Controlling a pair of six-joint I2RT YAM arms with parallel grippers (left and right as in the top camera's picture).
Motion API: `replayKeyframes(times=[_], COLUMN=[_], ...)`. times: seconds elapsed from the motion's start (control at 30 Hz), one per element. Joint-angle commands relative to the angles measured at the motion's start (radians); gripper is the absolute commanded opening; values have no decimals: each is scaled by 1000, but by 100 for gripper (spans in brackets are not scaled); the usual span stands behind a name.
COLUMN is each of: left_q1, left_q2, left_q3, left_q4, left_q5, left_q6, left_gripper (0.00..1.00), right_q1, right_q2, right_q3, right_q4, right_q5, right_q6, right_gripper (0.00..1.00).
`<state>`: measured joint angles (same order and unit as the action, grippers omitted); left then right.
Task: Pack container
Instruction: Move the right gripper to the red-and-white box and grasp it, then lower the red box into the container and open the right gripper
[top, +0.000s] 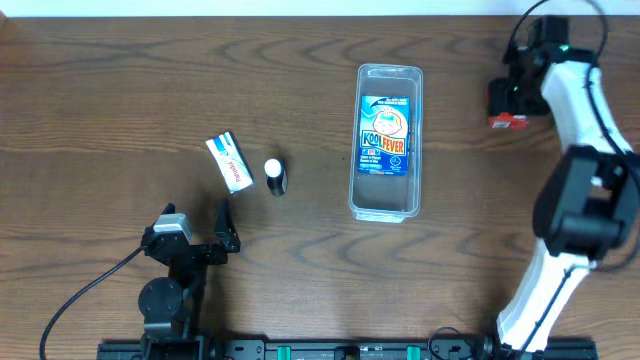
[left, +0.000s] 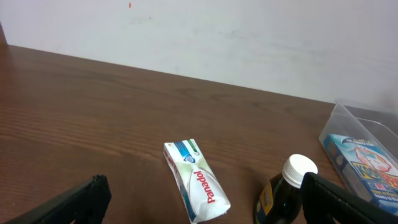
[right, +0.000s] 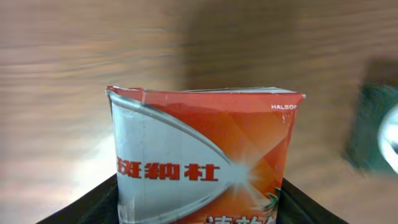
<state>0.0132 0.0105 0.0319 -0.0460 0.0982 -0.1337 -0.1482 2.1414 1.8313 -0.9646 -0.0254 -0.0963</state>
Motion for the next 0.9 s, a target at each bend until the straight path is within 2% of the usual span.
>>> replayKeyframes(times=[0.0, 0.17, 0.33, 0.6, 0.87], left_q1=[6, 6, 6, 6, 6], left_q2=[-3, -3, -3, -3, -3], left_q3=[-26, -26, -26, -26, -26], left_q4=[-16, -16, -16, -16, -16], left_q5=[7, 7, 7, 7, 7], left_q6=[6, 6, 6, 6, 6], left_gripper=[98, 98, 98, 98, 98], right_q1=[26, 110, 261, 499, 591], right_q2=[-187, -349, -410, -335, -209], right_q3=[21, 21, 20, 19, 19], right_q4=[-55, -178, -204, -168, -150], right_q5=[-122, -165, -156, 105, 222], right_q6=[92, 187, 304, 525, 680], right_gripper=[64, 65, 67, 68, 69])
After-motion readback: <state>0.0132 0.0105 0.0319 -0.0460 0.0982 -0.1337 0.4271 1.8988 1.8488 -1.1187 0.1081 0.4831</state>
